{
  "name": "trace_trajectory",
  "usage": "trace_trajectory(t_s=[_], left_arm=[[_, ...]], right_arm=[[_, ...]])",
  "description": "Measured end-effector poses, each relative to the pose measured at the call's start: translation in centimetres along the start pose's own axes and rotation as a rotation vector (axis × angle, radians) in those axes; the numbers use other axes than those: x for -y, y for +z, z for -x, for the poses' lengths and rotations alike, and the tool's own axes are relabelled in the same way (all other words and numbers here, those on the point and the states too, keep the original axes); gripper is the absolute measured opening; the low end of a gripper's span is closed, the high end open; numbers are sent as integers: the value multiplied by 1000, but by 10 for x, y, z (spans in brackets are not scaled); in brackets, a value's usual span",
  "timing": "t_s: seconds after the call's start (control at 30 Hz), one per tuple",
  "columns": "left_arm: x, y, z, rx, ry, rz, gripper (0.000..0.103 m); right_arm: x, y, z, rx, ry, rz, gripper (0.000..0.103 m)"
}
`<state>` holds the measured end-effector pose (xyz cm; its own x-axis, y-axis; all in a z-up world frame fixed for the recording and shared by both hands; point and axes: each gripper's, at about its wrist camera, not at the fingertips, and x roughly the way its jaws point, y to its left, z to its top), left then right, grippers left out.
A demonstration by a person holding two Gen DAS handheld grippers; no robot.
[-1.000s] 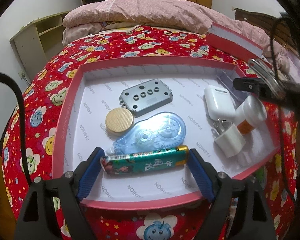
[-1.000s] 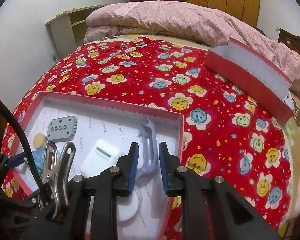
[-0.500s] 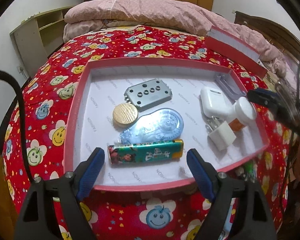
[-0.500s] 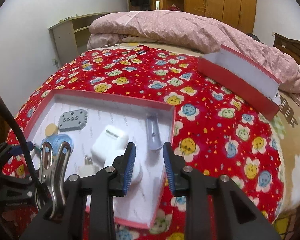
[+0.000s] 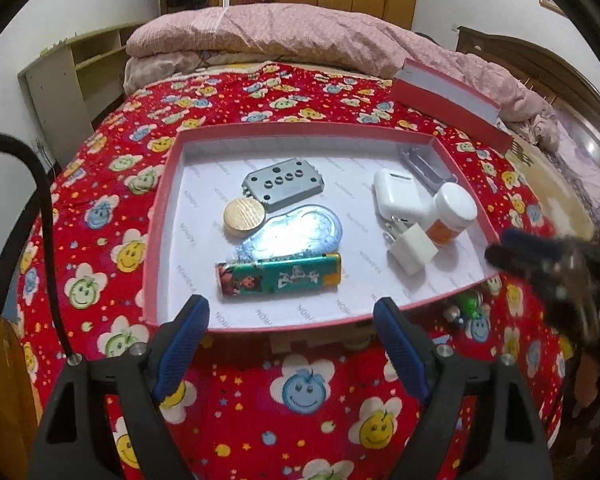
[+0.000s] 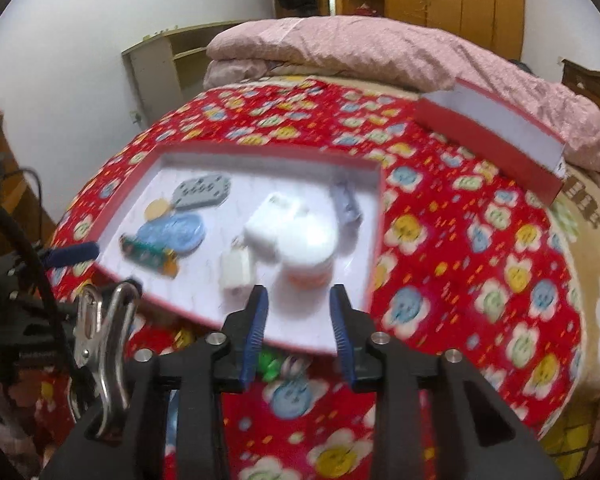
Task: Organize rigid objects
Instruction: 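Withdraw both grippers from the tray toward the remaining pile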
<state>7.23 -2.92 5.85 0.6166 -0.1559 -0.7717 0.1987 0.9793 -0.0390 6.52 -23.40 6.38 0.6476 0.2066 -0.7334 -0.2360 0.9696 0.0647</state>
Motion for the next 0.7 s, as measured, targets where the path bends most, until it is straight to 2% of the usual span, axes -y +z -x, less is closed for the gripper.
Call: trace_trajectory(t_s=[0.2,0.7], left_arm=[[-1,-8,9,5,-1,-5,87],[-18,-35,16,3,37,9,87]], right_arm=[[-18,-28,-1,-39,47,8,35],[-39,-58,-7,-111,105,-16,35]])
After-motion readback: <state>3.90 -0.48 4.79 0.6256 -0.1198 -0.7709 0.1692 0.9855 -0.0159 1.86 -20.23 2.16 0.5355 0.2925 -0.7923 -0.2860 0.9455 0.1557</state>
